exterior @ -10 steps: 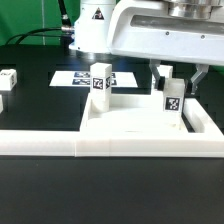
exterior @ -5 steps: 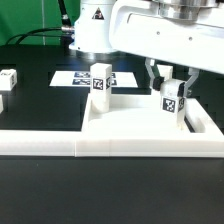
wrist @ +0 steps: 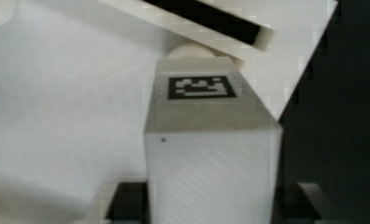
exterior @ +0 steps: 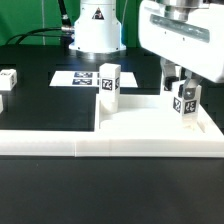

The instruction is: Assemble square table

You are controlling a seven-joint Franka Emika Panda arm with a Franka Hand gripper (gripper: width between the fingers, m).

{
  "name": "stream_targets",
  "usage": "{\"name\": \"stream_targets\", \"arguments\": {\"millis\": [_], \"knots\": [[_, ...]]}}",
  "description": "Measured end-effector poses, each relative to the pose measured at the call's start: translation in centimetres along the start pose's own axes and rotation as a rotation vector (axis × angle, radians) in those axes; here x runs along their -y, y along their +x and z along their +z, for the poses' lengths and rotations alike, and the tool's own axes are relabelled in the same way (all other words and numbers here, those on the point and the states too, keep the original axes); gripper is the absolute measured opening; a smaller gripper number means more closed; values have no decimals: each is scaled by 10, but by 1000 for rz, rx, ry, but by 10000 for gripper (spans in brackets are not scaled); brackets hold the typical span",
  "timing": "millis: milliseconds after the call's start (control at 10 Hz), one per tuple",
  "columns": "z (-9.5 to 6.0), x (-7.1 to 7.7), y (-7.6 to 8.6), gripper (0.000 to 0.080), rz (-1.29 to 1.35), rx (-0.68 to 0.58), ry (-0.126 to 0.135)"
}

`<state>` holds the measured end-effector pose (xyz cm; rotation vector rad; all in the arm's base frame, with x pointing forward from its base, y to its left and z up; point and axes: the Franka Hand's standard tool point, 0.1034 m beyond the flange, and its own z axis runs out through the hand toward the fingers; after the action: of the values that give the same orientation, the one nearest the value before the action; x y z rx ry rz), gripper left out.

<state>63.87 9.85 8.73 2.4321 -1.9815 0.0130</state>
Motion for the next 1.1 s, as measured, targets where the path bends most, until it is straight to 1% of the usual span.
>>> {"name": "stream_targets", "arguments": {"millis": [200,500,600,700,800,900,1000,1100], "knots": [[0,-1,-6,290,143,-1,-4],[0,-1,-5,290,179,-2,-6],[1,-3,-7,388,127,-11,-19],[3,-7,-14,527,42,-24,-43],[4,-7,-20,610,-44,-23,-45],[4,-4,-25,642,-147,-24,-21],[5,-3,-25,642,-211,-35,20],[6,-4,-23,647,-278,-35,12]]}}
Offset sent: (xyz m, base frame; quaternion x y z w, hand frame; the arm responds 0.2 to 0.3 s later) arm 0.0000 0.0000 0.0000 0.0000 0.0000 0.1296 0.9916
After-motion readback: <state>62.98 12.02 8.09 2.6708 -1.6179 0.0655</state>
